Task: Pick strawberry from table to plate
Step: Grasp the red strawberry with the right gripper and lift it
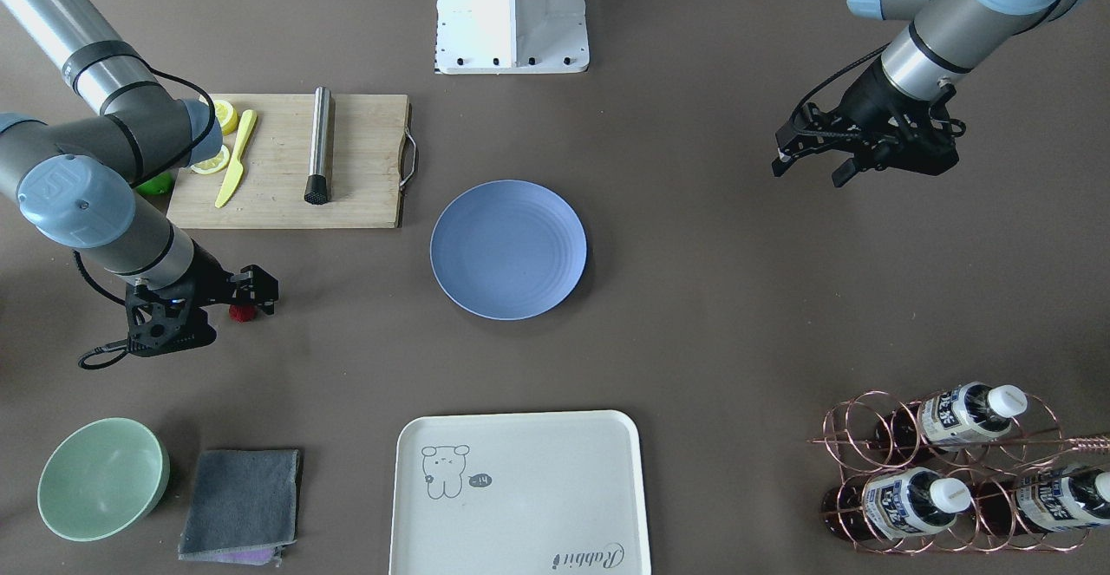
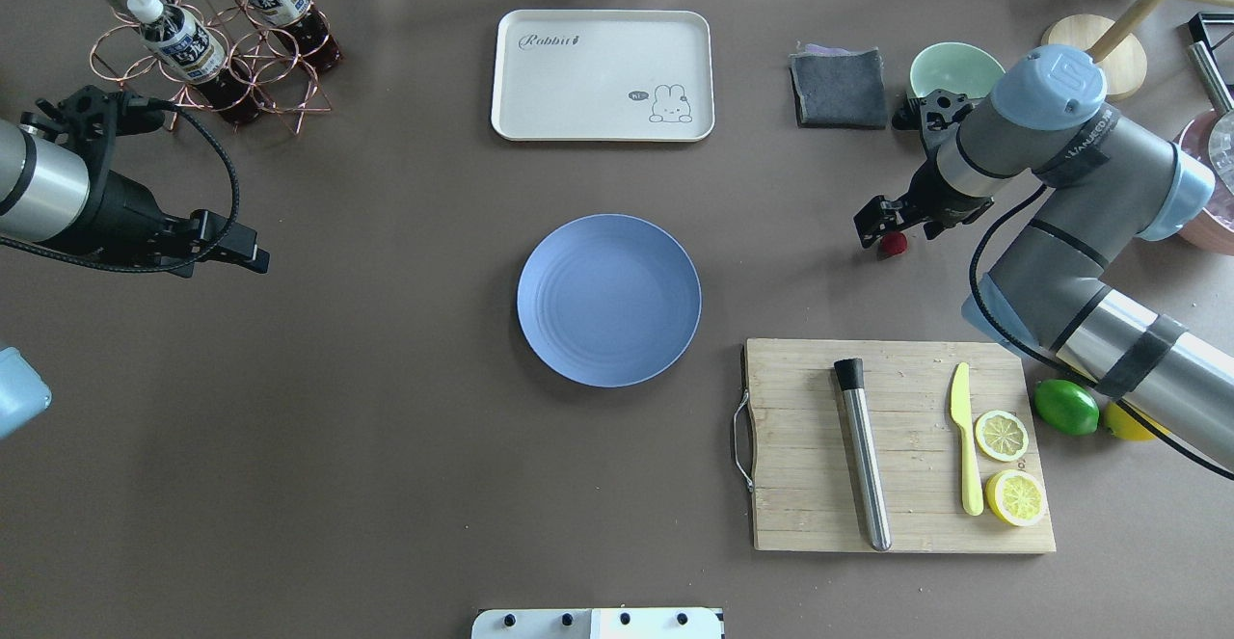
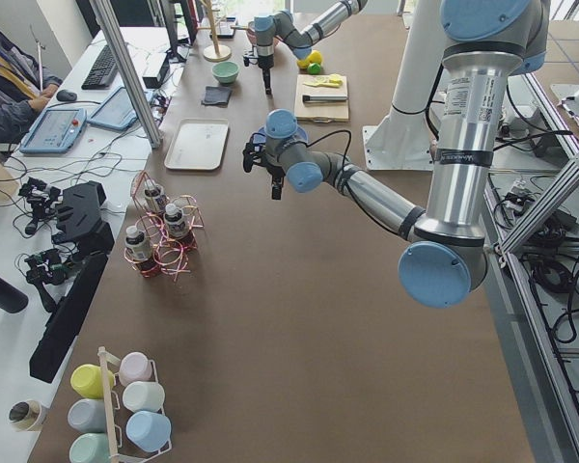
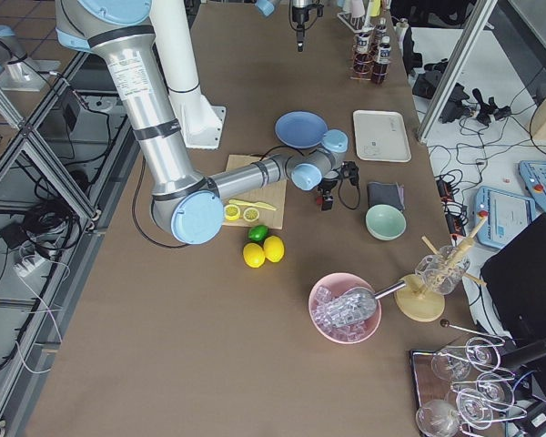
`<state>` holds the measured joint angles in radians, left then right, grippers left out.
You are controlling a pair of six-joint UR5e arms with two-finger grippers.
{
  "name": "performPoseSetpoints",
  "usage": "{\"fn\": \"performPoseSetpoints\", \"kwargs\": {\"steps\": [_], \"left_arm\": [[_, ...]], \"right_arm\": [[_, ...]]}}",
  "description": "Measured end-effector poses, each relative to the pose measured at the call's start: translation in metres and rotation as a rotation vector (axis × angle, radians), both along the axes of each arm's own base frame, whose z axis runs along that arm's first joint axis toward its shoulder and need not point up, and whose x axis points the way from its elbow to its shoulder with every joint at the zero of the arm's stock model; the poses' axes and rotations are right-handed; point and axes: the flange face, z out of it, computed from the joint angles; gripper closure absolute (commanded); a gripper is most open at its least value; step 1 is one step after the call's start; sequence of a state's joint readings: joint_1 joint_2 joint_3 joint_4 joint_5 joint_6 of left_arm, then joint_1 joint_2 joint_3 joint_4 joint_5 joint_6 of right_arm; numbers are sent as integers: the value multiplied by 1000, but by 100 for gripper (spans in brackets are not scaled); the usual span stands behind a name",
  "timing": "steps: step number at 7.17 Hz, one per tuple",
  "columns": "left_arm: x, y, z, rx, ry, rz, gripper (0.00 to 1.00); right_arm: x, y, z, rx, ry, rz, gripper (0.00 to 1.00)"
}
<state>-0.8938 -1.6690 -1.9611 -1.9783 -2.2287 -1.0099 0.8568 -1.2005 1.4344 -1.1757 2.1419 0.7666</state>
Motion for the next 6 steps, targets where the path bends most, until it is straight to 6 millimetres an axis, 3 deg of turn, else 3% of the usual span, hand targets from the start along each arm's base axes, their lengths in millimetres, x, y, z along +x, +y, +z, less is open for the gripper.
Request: {"fn": "performPoseSetpoints", "kwargs": {"steps": [2,4,5,6], "left_arm": [[0,0,0,0,0,-1,3],[-1,1,0,1,0,-6,3],[-2,1,1,1,0,-8,3],[-3,2,3,0,-2,-8,3]], "right_arm": [[0,2,-2,9,-3,1,100],[0,2,-16,16,-20,0,100],[3,2,-32,13,-39,-3,100],[5,1,-63,-2,-62,4,100]]}}
